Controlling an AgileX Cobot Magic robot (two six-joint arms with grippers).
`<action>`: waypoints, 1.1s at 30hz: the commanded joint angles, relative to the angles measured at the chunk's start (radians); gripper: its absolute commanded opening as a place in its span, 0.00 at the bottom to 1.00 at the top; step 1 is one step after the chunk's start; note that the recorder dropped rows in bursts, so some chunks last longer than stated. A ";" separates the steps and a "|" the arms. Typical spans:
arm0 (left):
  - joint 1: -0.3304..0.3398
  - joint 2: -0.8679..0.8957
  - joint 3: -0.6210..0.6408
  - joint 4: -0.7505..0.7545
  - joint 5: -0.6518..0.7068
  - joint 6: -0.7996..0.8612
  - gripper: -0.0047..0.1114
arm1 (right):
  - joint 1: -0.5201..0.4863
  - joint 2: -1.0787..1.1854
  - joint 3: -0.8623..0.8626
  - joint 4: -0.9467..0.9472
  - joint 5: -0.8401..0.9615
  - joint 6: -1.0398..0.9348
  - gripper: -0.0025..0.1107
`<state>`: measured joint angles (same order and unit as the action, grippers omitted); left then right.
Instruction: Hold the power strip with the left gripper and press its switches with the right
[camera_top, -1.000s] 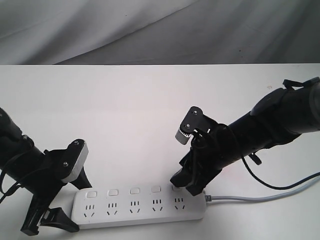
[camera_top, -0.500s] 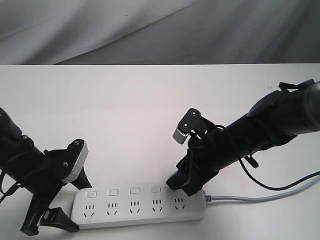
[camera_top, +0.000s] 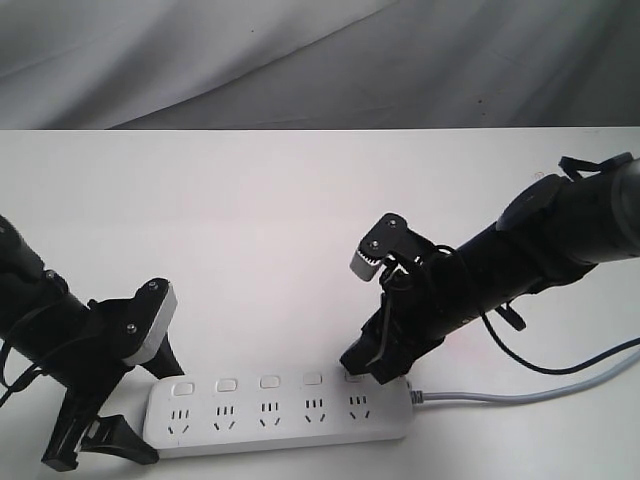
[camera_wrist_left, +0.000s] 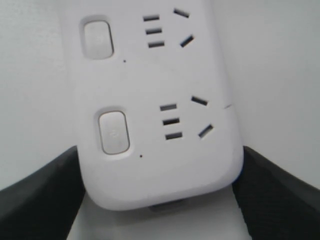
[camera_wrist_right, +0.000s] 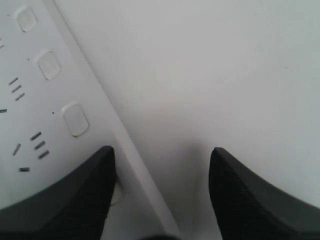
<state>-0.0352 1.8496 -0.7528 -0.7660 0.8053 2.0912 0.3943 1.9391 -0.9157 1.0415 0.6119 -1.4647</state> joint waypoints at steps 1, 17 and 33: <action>-0.005 0.002 0.005 0.020 -0.020 0.002 0.40 | -0.024 0.021 0.018 -0.135 -0.096 -0.017 0.47; -0.005 0.002 0.005 0.020 -0.020 0.002 0.40 | -0.024 -0.202 0.018 0.047 -0.071 -0.076 0.47; -0.005 0.002 0.005 0.020 -0.020 0.002 0.40 | -0.024 -0.781 0.018 0.102 -0.329 -0.009 0.43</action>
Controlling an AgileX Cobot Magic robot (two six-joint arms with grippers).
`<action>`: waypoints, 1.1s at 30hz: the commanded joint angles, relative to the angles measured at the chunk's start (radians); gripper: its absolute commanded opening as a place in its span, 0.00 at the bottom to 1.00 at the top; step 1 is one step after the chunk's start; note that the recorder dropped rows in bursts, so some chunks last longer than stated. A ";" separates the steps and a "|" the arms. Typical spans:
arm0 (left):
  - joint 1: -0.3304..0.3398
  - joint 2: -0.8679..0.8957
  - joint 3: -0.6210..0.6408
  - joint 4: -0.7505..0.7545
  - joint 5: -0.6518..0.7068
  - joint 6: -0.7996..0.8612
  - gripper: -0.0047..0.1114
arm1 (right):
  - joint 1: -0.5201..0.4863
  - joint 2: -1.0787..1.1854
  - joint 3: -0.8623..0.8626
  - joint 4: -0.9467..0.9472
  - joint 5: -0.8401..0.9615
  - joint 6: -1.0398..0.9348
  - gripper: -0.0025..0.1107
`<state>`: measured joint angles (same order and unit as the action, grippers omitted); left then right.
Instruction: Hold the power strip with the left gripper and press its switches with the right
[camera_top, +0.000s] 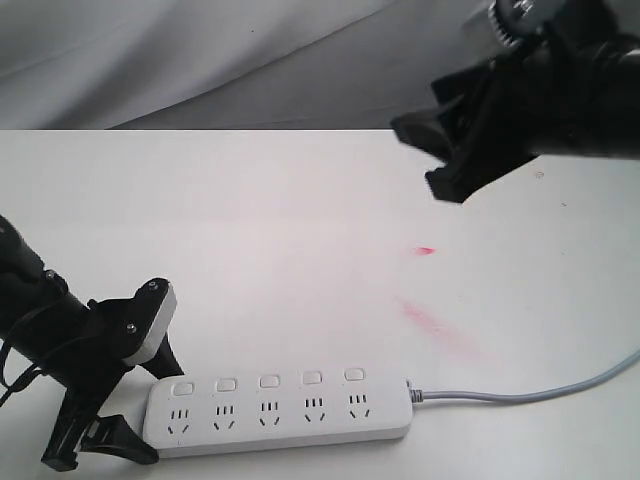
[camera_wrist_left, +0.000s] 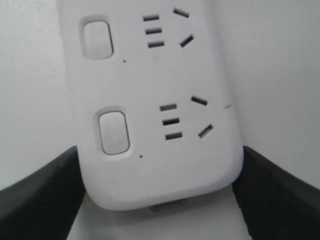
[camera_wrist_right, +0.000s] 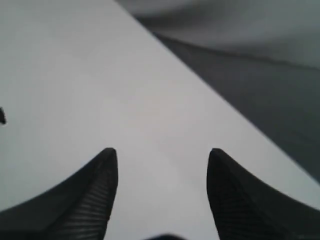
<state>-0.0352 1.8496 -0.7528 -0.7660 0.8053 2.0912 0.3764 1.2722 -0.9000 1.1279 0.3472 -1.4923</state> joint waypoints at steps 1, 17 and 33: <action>-0.005 0.002 0.005 0.020 -0.020 0.002 0.40 | -0.006 -0.141 0.002 0.015 -0.078 0.024 0.41; -0.005 0.002 0.005 0.020 -0.020 0.002 0.40 | -0.006 -0.455 0.007 -0.011 -0.251 0.034 0.02; -0.005 0.002 0.005 0.020 -0.020 0.002 0.40 | -0.006 -0.904 0.266 0.173 -0.743 0.024 0.02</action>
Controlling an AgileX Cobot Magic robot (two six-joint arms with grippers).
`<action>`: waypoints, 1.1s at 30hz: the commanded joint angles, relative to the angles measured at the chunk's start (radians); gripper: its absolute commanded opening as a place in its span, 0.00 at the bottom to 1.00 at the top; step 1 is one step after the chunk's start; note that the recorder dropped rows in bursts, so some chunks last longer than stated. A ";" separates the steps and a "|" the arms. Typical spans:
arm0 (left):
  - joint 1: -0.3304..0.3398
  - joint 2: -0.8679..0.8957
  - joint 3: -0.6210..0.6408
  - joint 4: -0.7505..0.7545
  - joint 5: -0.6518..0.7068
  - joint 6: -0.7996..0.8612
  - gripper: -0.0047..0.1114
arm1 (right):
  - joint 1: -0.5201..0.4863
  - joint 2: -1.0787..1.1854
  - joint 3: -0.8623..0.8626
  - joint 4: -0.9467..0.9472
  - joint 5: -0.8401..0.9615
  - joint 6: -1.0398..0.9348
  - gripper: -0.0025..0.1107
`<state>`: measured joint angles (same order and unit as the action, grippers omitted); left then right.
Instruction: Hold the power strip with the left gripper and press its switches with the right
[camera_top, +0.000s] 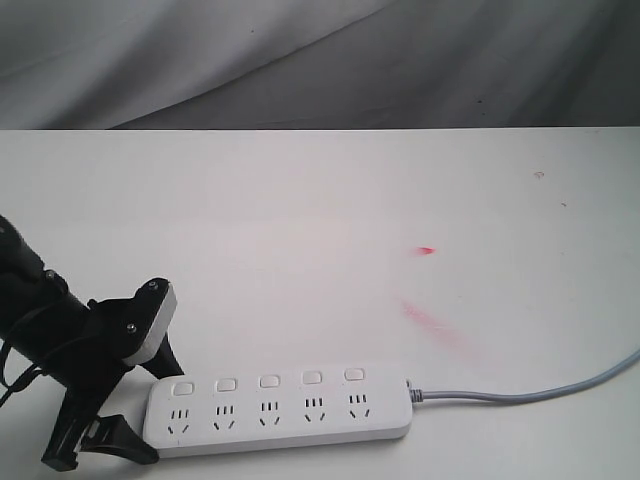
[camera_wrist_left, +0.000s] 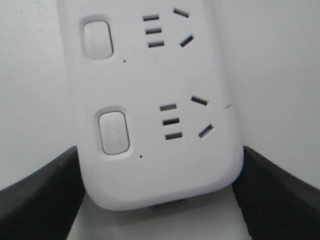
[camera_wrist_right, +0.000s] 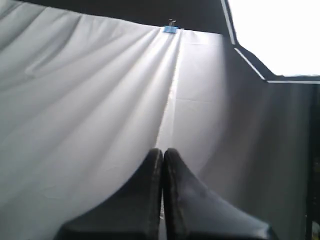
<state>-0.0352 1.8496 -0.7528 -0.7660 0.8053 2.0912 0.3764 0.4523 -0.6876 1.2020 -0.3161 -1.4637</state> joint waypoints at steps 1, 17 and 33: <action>-0.005 0.002 0.005 0.020 -0.020 0.002 0.40 | -0.006 -0.105 0.066 0.106 -0.088 -0.004 0.02; -0.005 0.002 0.005 0.020 -0.020 0.002 0.40 | -0.006 -0.180 0.092 0.110 -0.090 -0.004 0.02; -0.005 0.002 0.005 0.020 -0.020 0.002 0.40 | -0.006 -0.180 0.092 0.089 -0.203 -0.001 0.02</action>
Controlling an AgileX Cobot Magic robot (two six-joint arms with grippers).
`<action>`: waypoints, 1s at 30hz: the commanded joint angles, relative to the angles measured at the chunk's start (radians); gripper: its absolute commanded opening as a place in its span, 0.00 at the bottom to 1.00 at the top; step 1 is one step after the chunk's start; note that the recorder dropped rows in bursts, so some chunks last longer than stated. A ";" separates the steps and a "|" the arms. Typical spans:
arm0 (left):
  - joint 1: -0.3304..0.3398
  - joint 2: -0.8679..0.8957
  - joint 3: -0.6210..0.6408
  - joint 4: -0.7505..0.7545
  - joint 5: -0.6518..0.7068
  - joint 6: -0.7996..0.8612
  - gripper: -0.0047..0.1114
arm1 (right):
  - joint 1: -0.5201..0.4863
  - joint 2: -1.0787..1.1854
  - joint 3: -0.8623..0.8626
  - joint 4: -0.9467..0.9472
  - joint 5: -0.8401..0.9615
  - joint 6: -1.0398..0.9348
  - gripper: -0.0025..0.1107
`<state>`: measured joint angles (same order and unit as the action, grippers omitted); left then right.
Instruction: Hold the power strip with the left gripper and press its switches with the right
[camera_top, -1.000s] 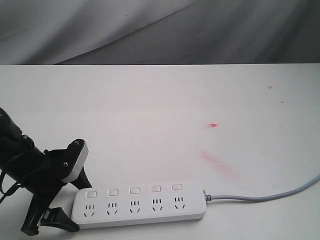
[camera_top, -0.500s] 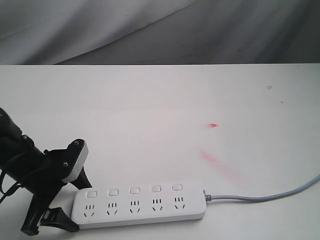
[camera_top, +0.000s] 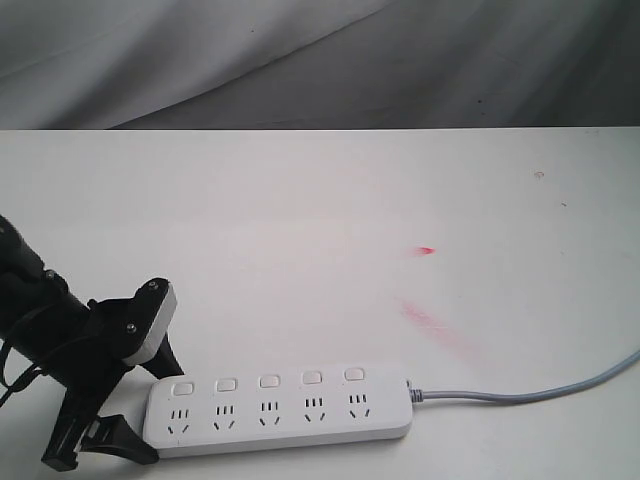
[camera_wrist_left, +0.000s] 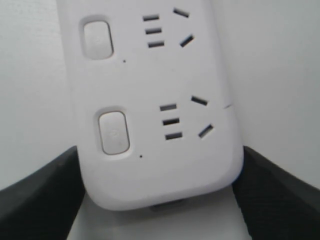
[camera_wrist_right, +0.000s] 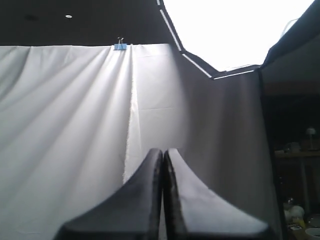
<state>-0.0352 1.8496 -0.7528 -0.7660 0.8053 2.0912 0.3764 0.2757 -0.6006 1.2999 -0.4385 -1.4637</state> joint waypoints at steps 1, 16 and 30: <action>-0.005 0.002 0.005 0.020 -0.020 0.002 0.40 | -0.006 -0.003 0.005 0.034 -0.085 0.041 0.02; -0.005 0.002 0.005 0.020 -0.020 0.002 0.40 | -0.386 -0.001 0.226 -0.079 0.657 0.630 0.02; -0.005 0.002 0.005 0.020 -0.020 0.002 0.40 | -0.505 -0.015 0.303 -0.615 0.756 0.974 0.02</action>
<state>-0.0352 1.8496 -0.7528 -0.7660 0.8053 2.0912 -0.1212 0.2732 -0.2992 0.9836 0.2691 -0.4621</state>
